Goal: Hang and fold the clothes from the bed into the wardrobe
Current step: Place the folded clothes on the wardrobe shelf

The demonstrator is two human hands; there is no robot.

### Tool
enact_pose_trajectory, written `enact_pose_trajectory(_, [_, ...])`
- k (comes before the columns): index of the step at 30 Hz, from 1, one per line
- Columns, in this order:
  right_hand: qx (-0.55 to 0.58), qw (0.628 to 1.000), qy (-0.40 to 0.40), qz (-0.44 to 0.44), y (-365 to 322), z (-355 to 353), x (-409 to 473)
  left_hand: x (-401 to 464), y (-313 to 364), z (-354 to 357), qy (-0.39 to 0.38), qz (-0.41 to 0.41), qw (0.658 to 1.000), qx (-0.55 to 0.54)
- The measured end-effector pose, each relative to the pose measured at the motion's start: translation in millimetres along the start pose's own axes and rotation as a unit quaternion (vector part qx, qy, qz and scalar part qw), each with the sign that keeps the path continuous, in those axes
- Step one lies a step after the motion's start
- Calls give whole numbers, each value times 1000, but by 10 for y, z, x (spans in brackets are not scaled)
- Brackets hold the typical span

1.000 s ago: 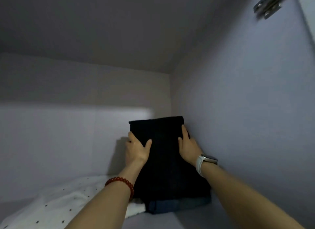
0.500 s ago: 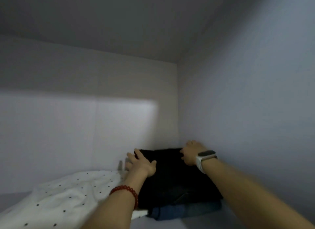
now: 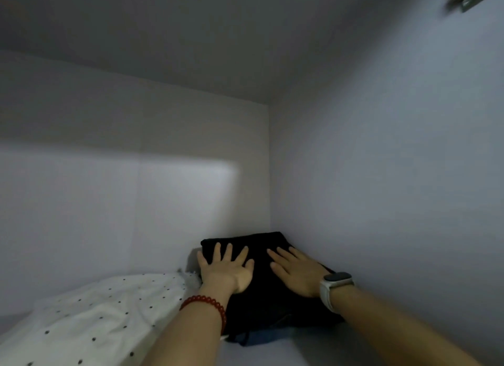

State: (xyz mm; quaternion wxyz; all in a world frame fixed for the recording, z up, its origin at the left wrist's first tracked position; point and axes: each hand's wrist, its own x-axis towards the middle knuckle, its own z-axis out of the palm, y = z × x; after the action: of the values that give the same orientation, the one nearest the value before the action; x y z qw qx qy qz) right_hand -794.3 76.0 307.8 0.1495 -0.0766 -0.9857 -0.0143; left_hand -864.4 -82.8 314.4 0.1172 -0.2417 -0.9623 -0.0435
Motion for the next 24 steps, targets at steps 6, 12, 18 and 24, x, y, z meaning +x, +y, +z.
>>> enact_pose_trajectory(6, [58,989,138,-3,-132,-287,-280,-402,-29,-406,116,30,991,57])
enact_pose_trajectory(12, [95,971,218,4,-378,-639,-1076,-1131,-30,-749,157,43,986,-32])
enact_pose_trajectory(18, [150,939,308,23,-582,-728,-2354,-2313,153,-691,254,73,942,-206])
enact_pose_trajectory(24, [294,892,340,61,-823,-401,-4069,-3933,497,-93,306,102,890,-323])
